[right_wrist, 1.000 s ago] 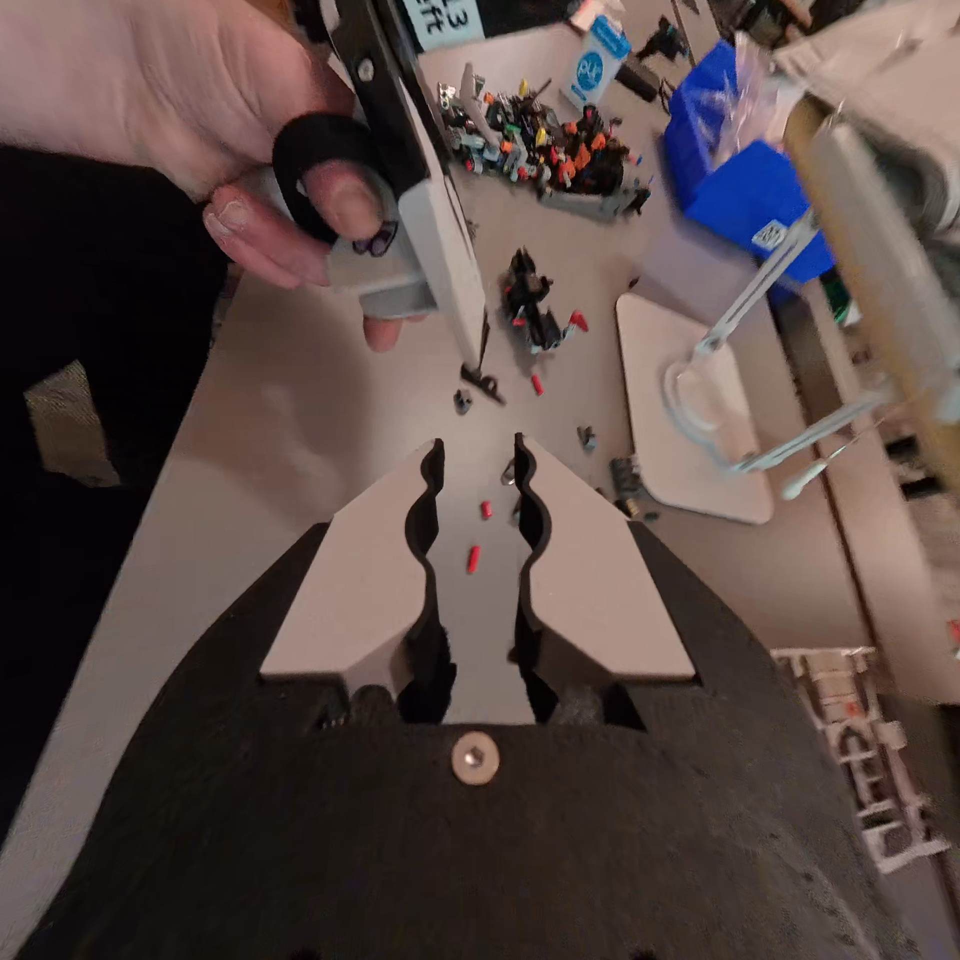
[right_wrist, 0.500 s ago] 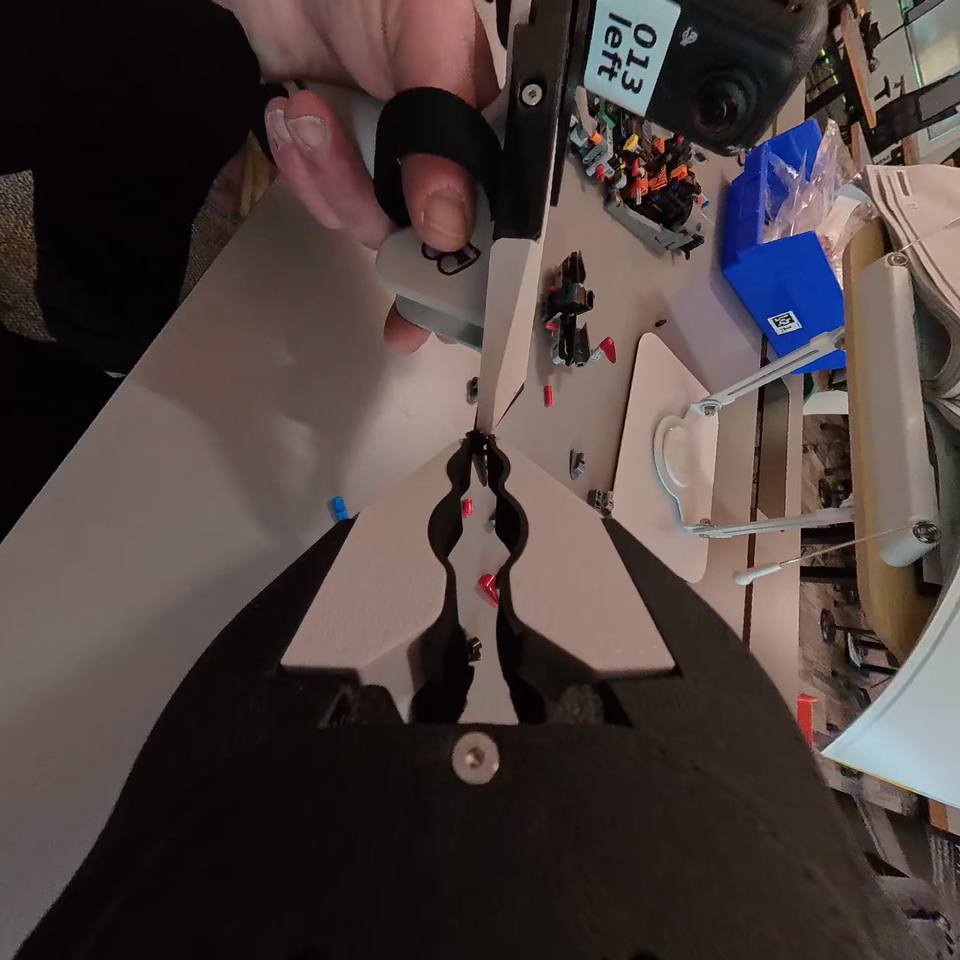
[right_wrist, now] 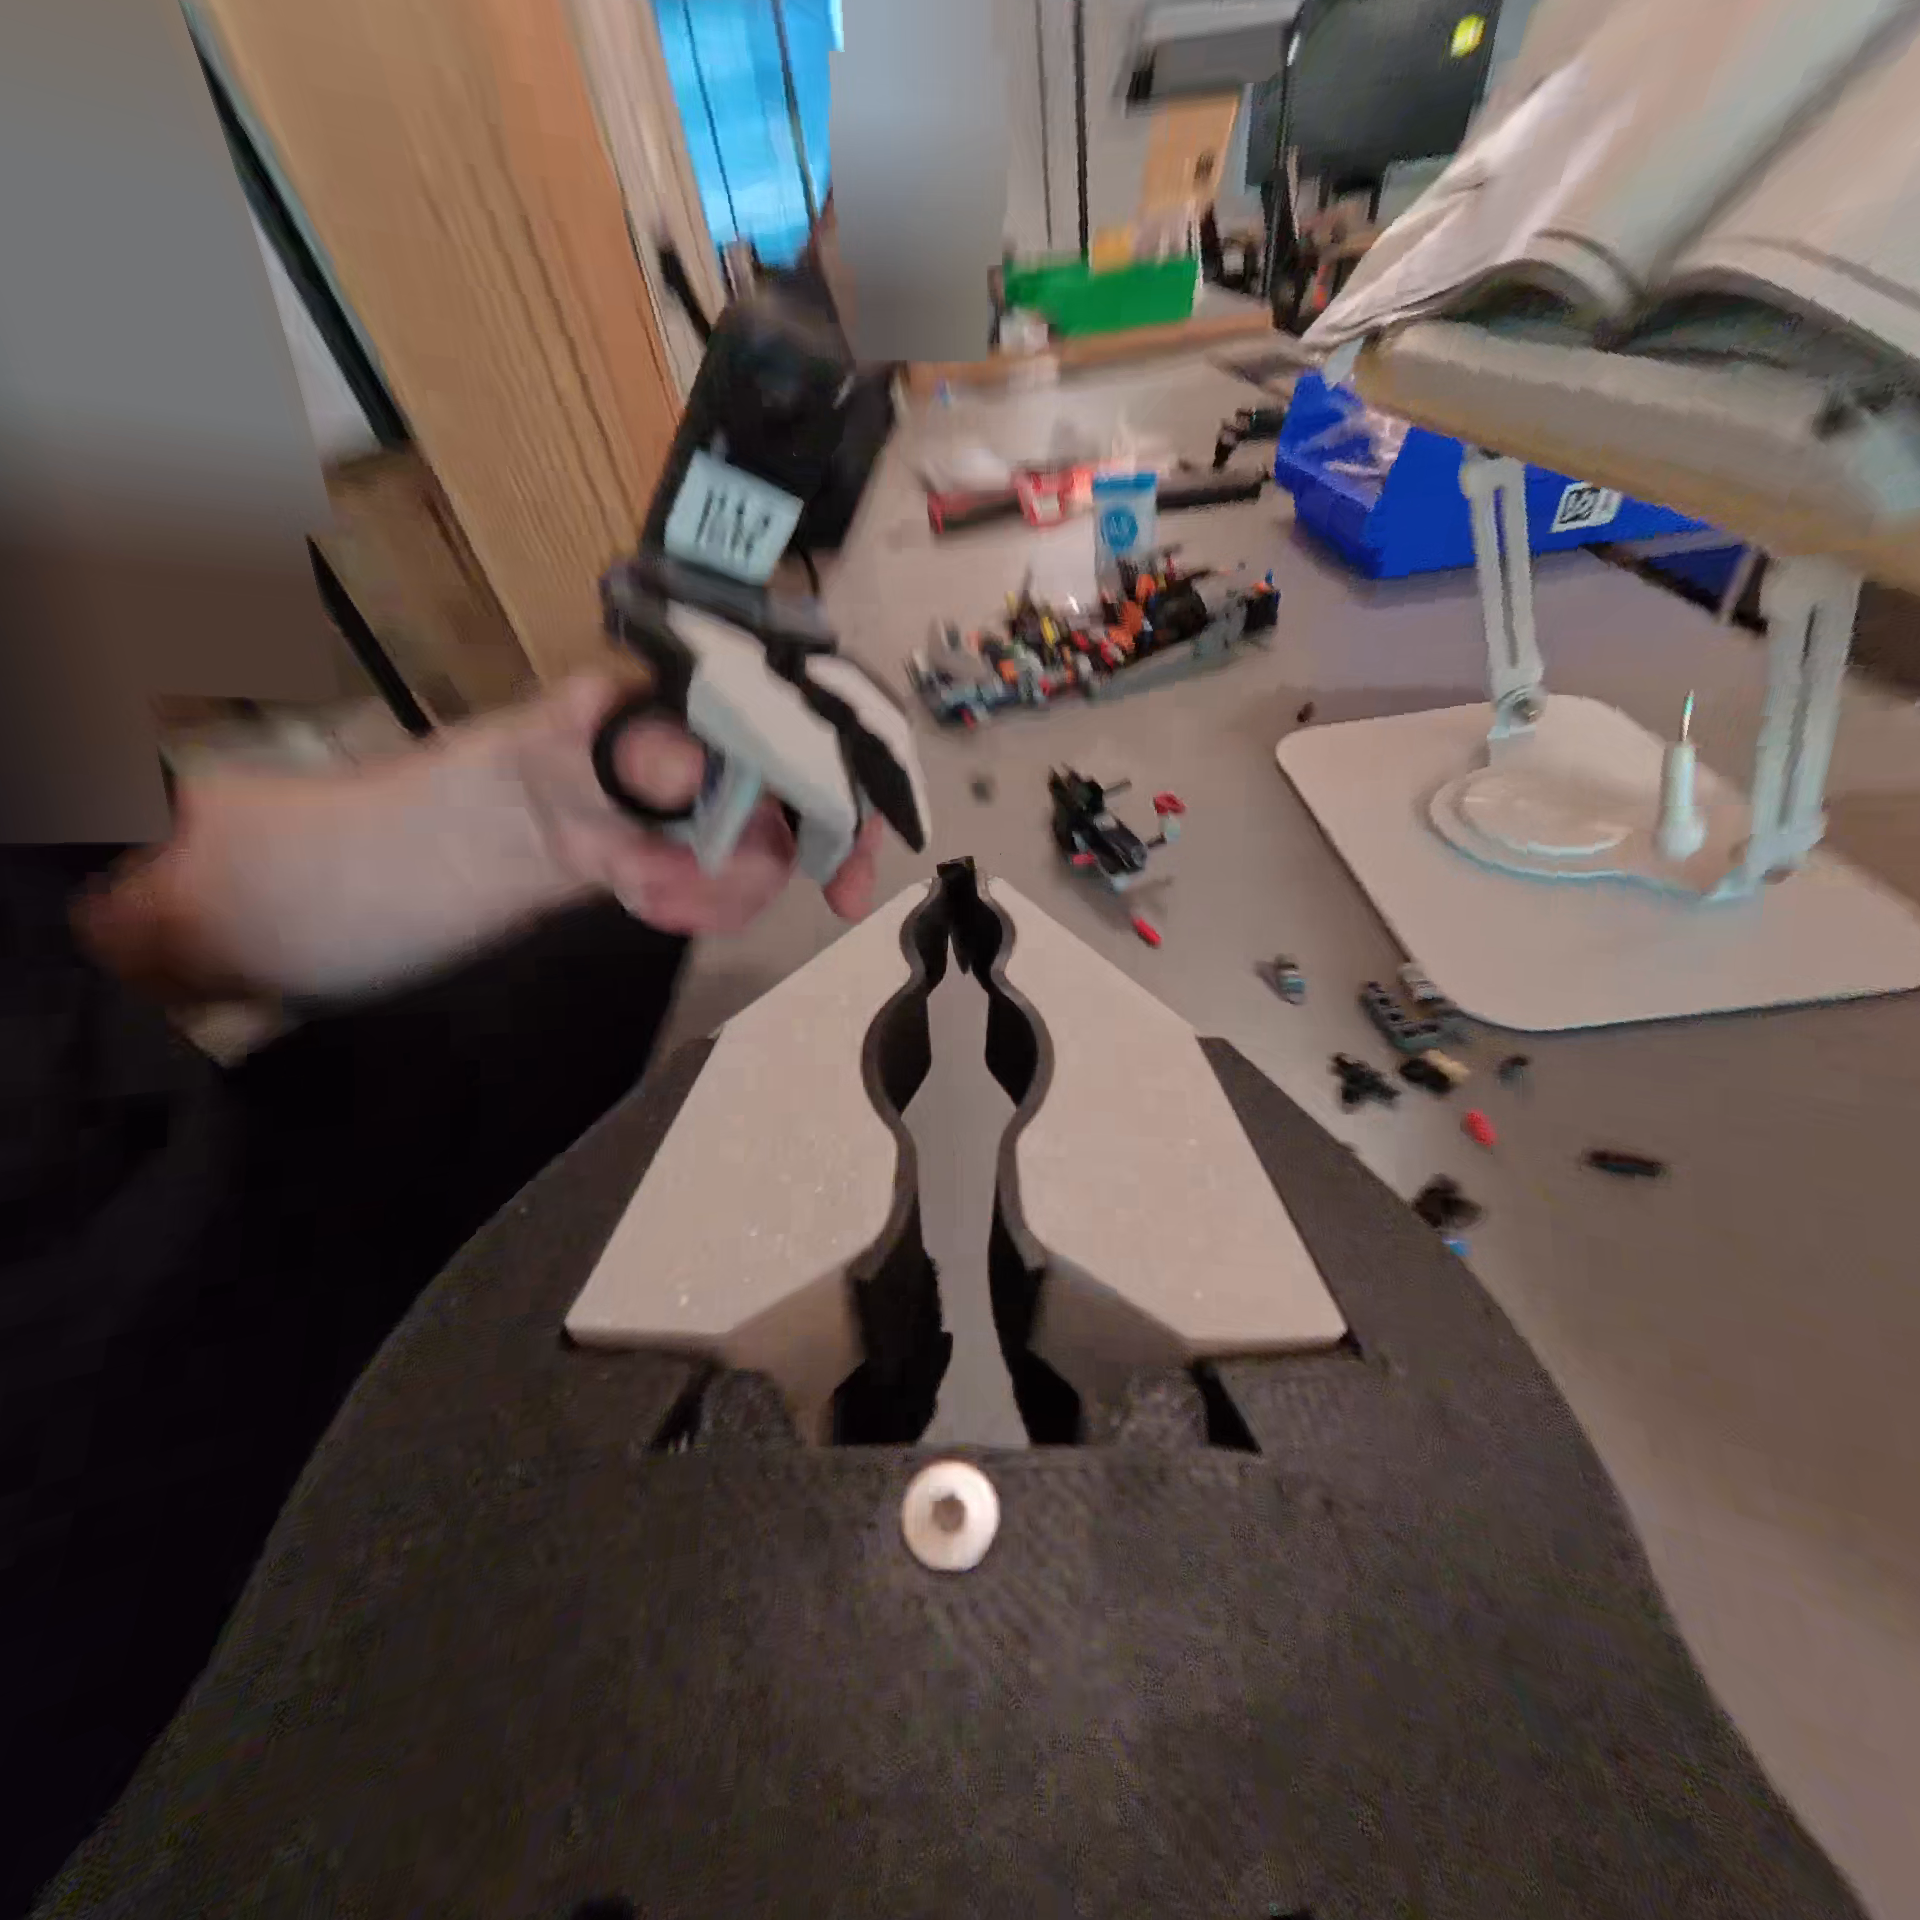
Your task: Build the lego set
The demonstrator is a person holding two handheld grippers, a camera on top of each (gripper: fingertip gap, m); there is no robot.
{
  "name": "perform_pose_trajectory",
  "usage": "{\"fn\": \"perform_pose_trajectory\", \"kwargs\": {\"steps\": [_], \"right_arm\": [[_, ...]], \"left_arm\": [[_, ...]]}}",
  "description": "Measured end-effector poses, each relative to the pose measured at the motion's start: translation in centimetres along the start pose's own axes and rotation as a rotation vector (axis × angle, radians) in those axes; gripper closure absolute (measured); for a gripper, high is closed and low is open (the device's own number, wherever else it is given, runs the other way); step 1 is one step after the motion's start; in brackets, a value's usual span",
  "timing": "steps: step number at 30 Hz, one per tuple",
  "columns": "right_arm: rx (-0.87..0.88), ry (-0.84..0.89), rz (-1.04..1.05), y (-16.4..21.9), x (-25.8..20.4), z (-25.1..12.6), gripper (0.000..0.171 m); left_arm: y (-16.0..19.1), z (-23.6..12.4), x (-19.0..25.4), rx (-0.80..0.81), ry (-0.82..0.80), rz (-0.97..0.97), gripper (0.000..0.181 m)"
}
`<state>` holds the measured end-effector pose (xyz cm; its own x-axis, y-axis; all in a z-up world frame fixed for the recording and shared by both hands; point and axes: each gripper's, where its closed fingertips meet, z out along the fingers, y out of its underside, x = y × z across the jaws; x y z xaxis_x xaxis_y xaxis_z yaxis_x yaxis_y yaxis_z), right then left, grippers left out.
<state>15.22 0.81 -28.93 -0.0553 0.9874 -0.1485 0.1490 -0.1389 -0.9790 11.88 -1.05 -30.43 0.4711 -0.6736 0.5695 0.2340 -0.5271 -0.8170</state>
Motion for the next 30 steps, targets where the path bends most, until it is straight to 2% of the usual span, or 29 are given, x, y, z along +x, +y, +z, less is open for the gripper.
{"fn": "perform_pose_trajectory", "kwargs": {"steps": [3, 5, 7, 12, 15, 24, 30], "right_arm": [[0.204, -0.072, 0.302, -1.6, 1.5, -1.9, 0.171], [0.27, -0.107, 0.421, -1.6, 2.1, -2.7, 0.171], [0.266, -0.102, 0.439, -1.0, 2.2, -2.9, 0.171], [0.221, -0.087, 0.433, 0.7, 1.7, -2.8, 0.171], [0.243, -0.112, 0.488, 1.0, 1.8, -2.8, 0.171], [0.521, -0.243, 0.631, -0.9, 2.2, -5.2, 0.171], [0.515, -0.237, 0.652, 0.2, 2.7, -5.2, 0.171]], "left_arm": [[1.1, 0.0, -0.4, -0.069, -0.134, 0.248, 0.166], [2.1, 0.2, -0.4, -0.12, -0.184, 0.387, 0.164], [3.5, 0.4, -0.4, -0.189, -0.225, 0.509, 0.165], [8.5, 1.1, -0.9, -0.417, -0.256, 0.666, 0.165], [10.1, 1.7, -0.5, -0.469, -0.24, 0.686, 0.165], [11.6, 2.8, -1.6, -0.517, -0.291, 0.727, 0.165], [12.1, 2.8, -2.0, -0.541, -0.319, 0.745, 0.166]]}}
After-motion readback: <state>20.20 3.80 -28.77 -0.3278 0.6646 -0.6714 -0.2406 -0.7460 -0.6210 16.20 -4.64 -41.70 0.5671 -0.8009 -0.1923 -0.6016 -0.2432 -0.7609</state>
